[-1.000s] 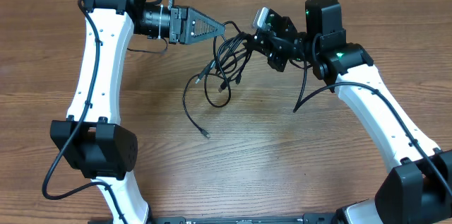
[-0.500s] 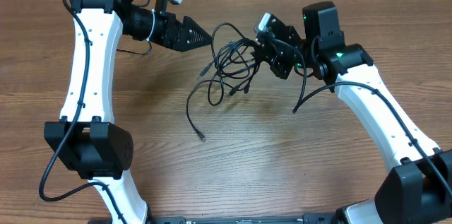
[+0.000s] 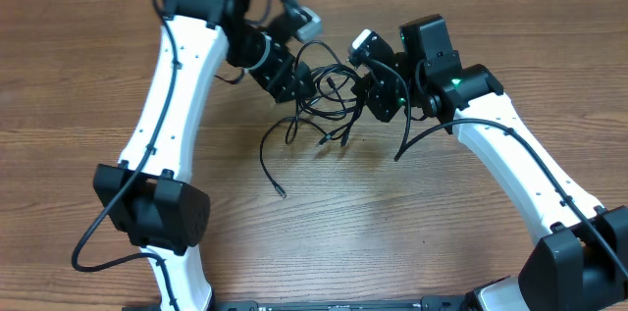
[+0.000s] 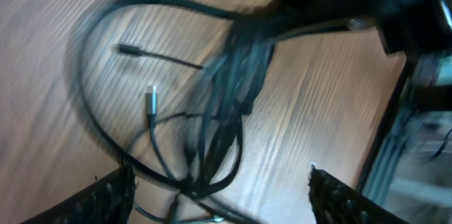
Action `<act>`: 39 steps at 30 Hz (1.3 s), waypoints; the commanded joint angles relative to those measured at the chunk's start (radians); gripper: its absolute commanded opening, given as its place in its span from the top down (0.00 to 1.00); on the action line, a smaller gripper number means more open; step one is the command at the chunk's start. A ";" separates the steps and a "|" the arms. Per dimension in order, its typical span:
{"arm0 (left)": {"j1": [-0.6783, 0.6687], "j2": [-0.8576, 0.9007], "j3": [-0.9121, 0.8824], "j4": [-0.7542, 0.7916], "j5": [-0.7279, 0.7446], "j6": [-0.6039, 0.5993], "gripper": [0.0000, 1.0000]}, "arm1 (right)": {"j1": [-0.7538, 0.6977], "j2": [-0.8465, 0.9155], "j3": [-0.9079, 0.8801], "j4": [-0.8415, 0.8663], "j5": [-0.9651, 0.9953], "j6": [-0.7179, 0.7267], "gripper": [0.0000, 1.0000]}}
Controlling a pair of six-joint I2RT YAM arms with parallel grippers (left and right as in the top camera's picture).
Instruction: Untangle cables
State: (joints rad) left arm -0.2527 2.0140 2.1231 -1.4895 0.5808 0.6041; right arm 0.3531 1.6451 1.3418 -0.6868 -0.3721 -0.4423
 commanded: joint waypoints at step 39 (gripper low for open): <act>-0.076 -0.023 0.021 0.076 0.022 0.384 0.14 | -0.028 -0.011 0.007 -0.104 -0.394 0.121 0.96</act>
State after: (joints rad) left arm -0.3214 2.0140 2.1231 -1.4010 0.5686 0.9657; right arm 0.3279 1.6451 1.3418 -0.8009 -0.7223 -0.3149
